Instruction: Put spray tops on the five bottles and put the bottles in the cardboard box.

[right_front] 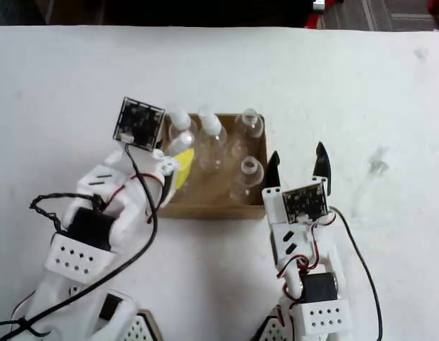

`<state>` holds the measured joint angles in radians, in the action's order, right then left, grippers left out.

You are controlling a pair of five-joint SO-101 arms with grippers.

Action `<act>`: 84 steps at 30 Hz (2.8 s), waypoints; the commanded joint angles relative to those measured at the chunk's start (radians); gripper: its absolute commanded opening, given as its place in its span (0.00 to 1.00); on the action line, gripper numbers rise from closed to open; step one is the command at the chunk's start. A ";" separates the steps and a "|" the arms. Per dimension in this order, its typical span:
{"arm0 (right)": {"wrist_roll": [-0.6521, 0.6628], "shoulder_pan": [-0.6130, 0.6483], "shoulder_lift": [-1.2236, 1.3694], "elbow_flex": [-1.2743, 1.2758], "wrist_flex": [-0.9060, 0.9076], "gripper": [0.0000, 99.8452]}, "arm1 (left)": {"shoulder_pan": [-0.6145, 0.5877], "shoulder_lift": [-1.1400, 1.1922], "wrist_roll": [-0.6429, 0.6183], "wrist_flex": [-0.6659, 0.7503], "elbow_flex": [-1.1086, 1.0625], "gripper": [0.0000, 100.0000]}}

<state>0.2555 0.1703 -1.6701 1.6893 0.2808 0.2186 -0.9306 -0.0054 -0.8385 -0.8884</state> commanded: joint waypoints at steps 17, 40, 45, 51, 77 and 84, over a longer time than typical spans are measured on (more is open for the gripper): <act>0.014 0.004 0.002 0.006 -0.010 0.27 | -0.010 -0.022 0.092 0.222 -0.104 0.19; 0.014 0.004 0.002 0.006 -0.010 0.27 | -0.008 -0.024 0.029 0.242 -0.074 0.10; 0.014 0.004 0.002 0.006 -0.010 0.27 | -0.002 -0.028 0.028 0.242 -0.072 0.10; 0.014 0.004 0.002 0.006 -0.010 0.27 | -0.001 -0.030 -0.028 0.242 -0.072 0.10; 0.014 0.004 0.002 0.006 -0.010 0.27 | -0.007 0.019 -0.029 0.232 -0.052 0.22; 0.014 0.004 0.002 0.006 -0.008 0.27 | -0.005 0.143 -0.034 0.265 -0.003 0.18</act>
<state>0.2555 0.1703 -1.6701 1.6893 0.2808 0.2202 -0.8032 -0.0269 -0.6068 -0.9574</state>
